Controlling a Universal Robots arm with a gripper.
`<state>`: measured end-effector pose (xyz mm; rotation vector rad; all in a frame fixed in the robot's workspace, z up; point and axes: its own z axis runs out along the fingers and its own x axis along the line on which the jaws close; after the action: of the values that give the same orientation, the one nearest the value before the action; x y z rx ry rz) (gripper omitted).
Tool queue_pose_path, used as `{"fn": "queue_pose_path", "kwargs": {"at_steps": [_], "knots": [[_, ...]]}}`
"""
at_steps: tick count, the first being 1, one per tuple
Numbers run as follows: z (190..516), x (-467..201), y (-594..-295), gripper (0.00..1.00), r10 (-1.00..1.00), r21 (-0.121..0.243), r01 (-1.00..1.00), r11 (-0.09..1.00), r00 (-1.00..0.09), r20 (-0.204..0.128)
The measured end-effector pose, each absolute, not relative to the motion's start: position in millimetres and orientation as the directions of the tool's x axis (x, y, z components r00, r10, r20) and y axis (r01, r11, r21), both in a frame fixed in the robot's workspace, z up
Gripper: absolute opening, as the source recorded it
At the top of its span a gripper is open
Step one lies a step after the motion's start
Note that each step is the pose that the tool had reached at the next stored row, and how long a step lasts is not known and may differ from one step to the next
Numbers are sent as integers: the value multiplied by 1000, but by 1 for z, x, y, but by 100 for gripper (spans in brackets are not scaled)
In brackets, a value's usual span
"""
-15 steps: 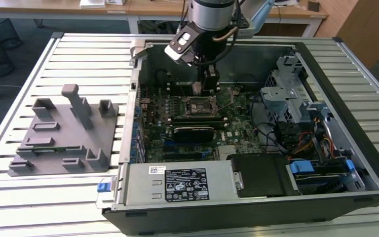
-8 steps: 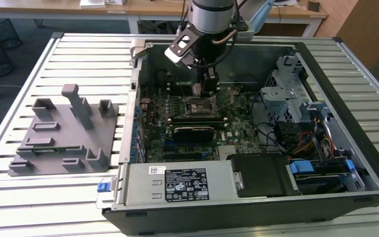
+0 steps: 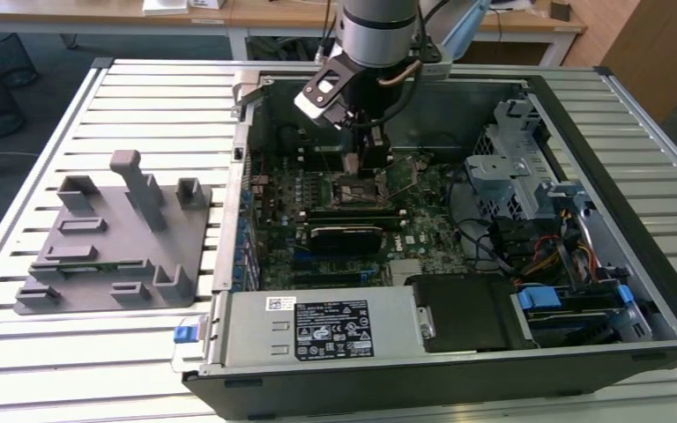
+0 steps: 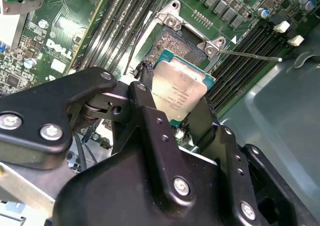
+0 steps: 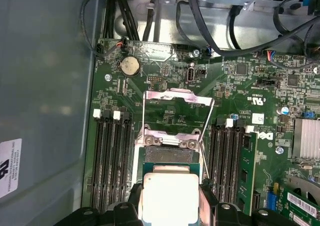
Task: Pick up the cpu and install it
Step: 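Place the cpu into insertion slot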
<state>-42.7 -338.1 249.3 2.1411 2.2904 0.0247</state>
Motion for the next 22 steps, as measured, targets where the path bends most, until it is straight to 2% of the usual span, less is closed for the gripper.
{"fn": "queue_pose_path", "kwargs": {"at_steps": [22], "knots": [[231,-43,-338,53,998,16,998,55,-55,6]]}}
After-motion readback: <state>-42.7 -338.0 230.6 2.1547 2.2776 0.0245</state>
